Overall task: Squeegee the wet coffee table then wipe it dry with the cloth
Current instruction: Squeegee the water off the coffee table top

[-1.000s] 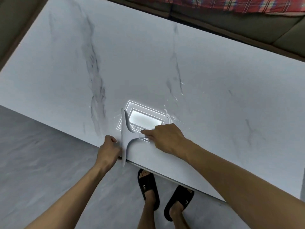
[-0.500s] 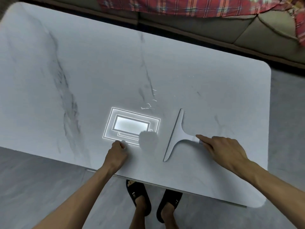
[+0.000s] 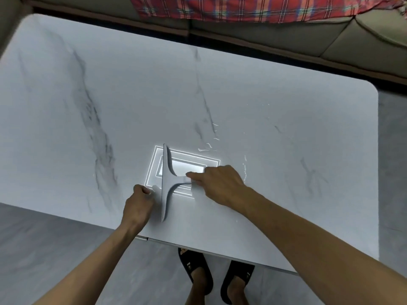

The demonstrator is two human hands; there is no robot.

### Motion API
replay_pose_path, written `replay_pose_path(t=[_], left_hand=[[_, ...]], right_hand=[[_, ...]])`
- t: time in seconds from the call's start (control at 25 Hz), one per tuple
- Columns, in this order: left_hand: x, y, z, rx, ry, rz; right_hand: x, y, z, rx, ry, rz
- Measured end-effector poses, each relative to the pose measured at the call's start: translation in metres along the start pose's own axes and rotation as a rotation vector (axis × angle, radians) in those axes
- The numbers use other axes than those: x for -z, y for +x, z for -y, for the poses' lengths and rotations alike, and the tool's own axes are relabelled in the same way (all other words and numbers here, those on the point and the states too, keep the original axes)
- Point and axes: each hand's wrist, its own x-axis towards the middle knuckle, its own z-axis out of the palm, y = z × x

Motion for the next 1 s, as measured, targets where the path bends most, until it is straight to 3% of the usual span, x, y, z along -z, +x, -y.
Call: replay_pose_path(t=[0.32, 0.44, 0.56, 0.8, 1.0], left_hand=[[-0.008, 0.017, -0.022, -0.042, 0.060, 0.151], [-0.010, 0.020, -0.041, -0.068, 0.065, 0.173], [-0.010, 0.023, -0.056, -0.072, 0.060, 0.161], [-0.001, 0.041, -0.072, -0.054, 0.025, 0.081], [-0.009, 0.063, -0.081, 0.024, 0.065, 0.114]], right_hand=[[0.010, -0.081, -0.105, -0.459, 0.073, 0.001], [0.025, -0.123, -0.126, -0.527, 0.016, 0.030], [0.045, -0.117, -0.122, -0.430, 0.025, 0.025], [0.056, 0.024, -0.076, -0.060, -0.003, -0.020], [0.049, 0.065, -0.103, -0.058, 0.032, -0.034]])
